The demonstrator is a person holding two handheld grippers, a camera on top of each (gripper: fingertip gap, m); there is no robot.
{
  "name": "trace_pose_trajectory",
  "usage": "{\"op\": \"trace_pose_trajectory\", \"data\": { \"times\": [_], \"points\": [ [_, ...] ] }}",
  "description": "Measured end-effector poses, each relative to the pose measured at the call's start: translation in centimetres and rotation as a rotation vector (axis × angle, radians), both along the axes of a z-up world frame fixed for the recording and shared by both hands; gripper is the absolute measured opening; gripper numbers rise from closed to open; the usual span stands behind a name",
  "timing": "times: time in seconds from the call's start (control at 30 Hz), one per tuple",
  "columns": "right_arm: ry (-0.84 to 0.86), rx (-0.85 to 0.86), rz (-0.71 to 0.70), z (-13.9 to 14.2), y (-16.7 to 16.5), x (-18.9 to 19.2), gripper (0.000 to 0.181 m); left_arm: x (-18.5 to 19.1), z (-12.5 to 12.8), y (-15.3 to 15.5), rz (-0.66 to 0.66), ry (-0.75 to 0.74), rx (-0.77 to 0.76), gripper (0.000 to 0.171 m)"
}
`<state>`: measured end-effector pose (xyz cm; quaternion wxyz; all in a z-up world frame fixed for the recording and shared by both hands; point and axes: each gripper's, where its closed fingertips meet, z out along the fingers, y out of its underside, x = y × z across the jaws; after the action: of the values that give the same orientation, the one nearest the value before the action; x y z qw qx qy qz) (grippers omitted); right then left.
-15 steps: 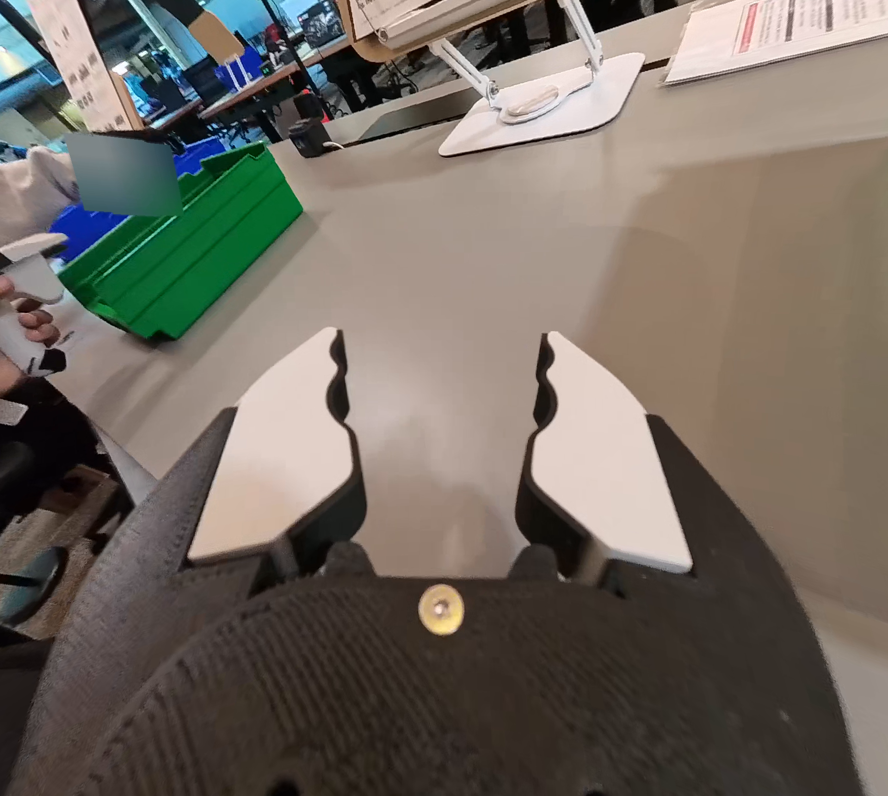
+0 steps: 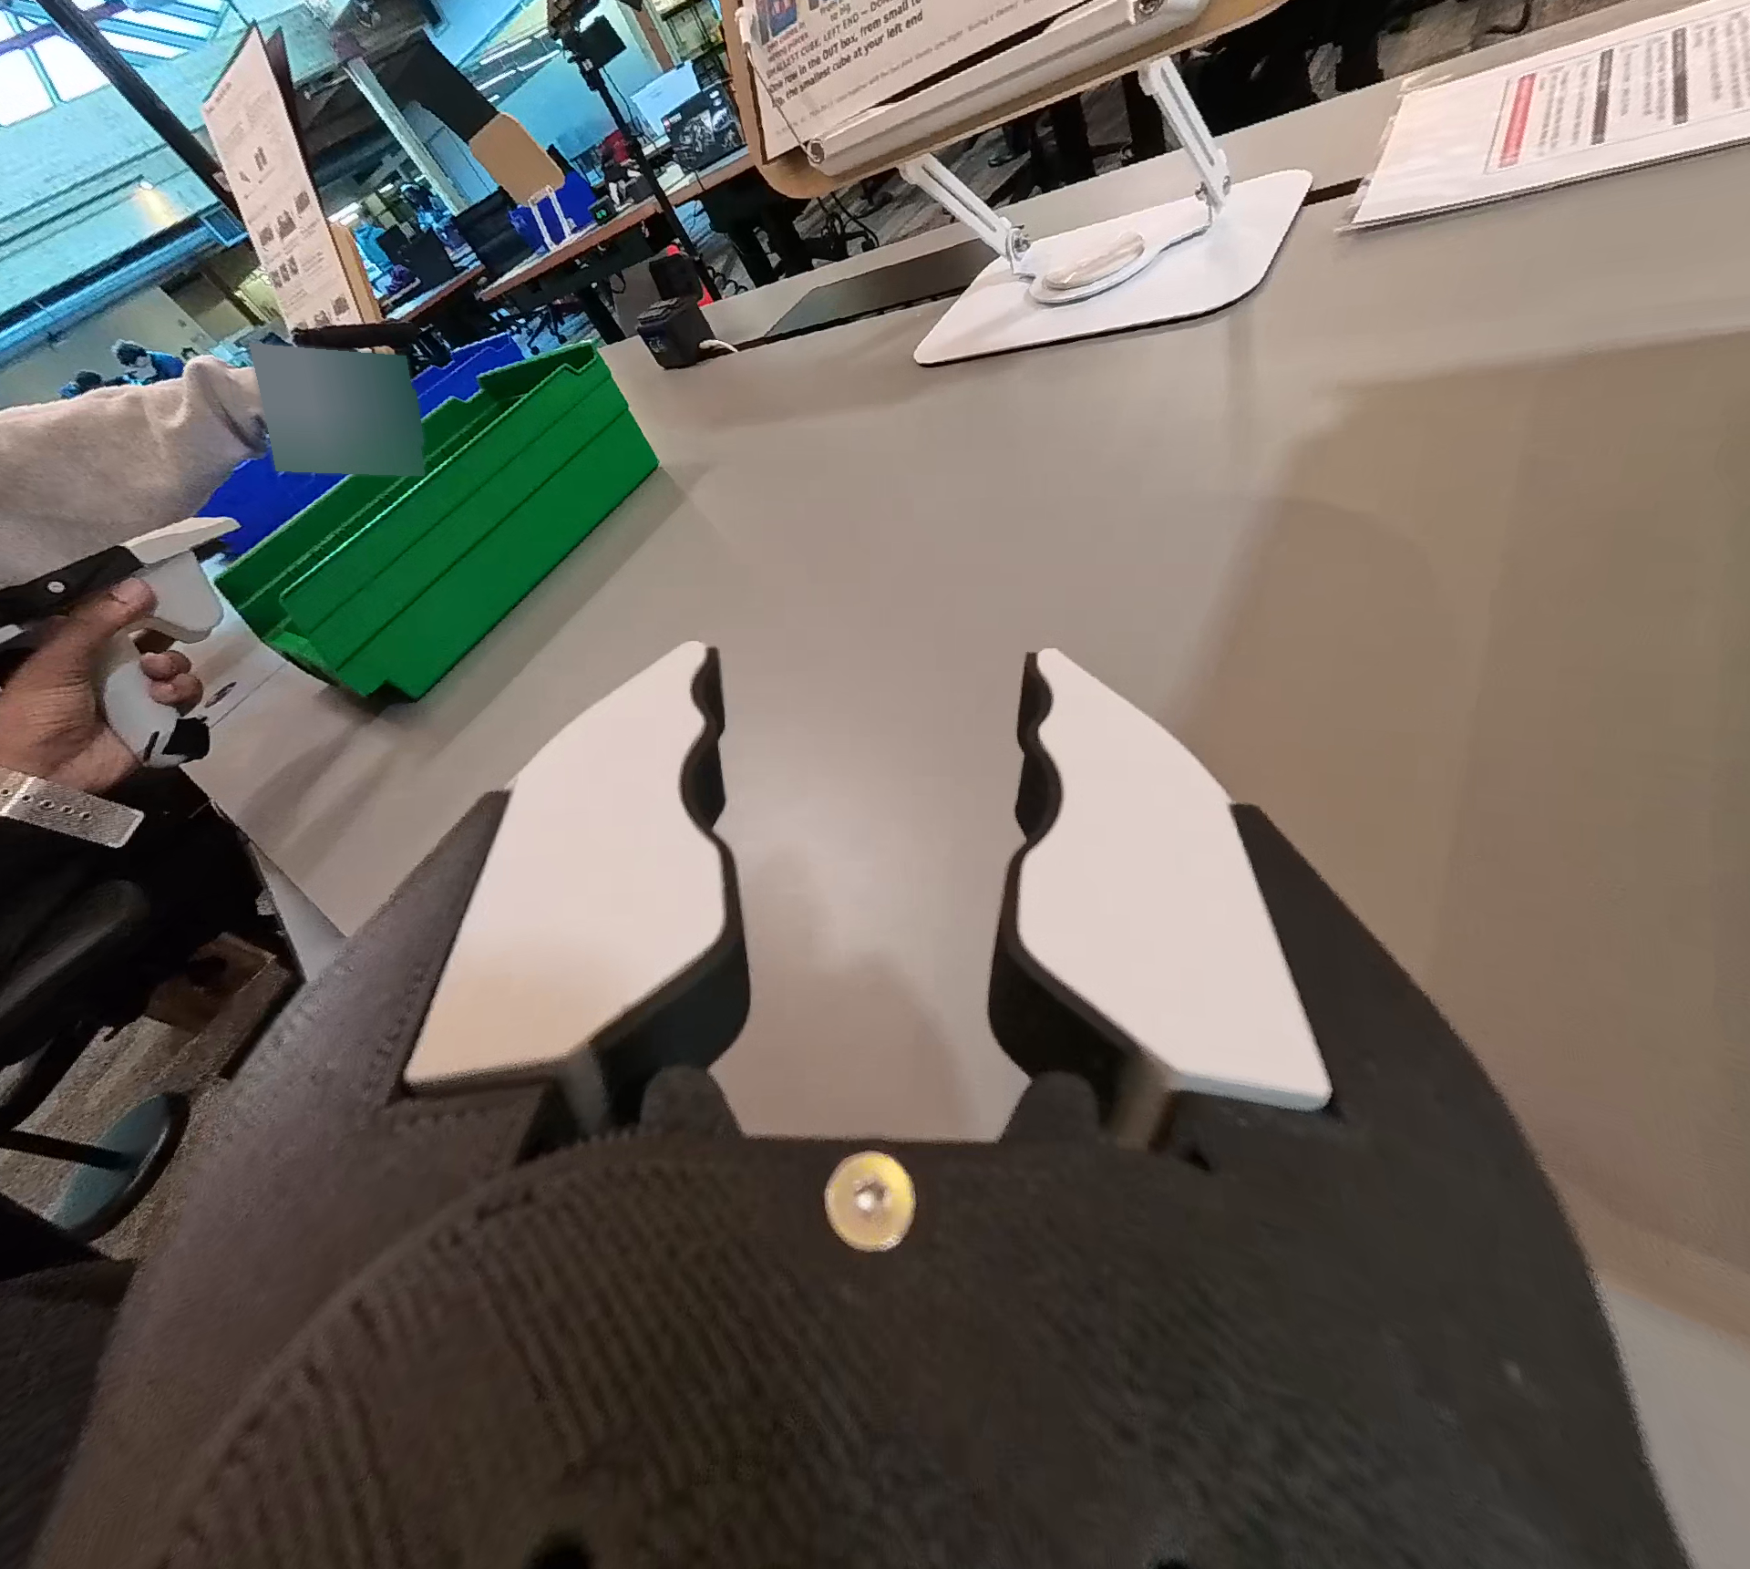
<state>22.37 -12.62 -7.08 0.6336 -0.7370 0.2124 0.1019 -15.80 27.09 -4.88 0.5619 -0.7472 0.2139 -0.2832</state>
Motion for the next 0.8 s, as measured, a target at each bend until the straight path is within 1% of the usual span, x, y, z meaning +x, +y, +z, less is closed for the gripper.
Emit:
{"op": "trace_pose_trajectory", "data": {
  "times": [0.1, 0.27, 0.8],
  "points": [
    [-0.009, -0.013, -0.004, -0.2, 0.0, 0.1, 0.061, 0.1, -0.1, 0.0, -0.002, 0.011, 0.001, 0.065],
    [0.001, -0.023, 0.003, -0.5, 0.1, 0.0, 0.067, 0.2, -0.3, 0.0, 0.005, 0.042, 0.019, 0.063],
    [-0.016, -0.034, -0.01, -0.6, 0.0, 0.2, 0.066, 0.2, -1.1, 0.2, 0.02, 0.08, 0.012, 0.06]
  ]
}}
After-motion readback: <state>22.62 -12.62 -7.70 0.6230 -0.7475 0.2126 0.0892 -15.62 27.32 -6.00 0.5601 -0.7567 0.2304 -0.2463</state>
